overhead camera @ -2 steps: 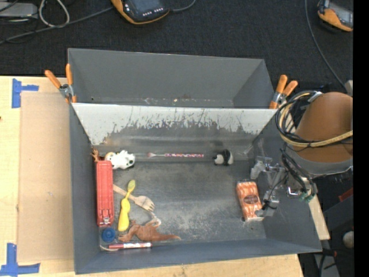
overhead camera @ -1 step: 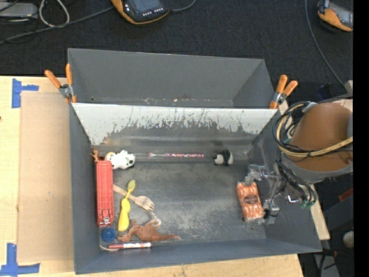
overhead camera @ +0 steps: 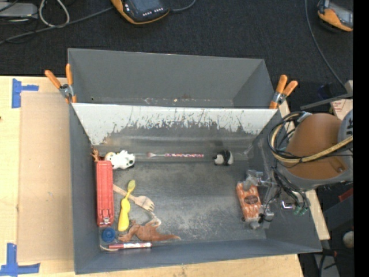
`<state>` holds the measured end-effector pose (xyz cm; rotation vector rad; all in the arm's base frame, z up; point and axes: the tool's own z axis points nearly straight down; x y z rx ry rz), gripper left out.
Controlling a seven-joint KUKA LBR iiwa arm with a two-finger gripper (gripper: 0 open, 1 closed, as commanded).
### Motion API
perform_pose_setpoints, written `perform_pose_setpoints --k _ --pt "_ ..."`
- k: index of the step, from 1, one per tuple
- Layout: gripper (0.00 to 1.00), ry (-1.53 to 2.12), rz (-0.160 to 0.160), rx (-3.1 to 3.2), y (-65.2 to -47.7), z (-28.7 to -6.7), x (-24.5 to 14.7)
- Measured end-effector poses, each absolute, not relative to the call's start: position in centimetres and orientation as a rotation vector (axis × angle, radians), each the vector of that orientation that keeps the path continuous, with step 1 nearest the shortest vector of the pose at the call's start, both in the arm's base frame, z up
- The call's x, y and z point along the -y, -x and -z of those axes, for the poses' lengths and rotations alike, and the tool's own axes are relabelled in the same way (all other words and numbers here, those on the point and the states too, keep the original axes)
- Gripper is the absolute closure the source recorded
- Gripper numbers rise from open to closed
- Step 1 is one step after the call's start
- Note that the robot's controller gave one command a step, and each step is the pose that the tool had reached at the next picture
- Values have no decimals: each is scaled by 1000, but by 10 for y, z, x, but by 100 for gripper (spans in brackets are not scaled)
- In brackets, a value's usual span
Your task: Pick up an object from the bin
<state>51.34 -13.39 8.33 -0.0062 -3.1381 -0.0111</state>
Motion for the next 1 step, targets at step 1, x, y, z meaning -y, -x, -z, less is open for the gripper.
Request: perform_pose_setpoints --k 1 --pt "0 -33 14 3133 -509 -89 134"
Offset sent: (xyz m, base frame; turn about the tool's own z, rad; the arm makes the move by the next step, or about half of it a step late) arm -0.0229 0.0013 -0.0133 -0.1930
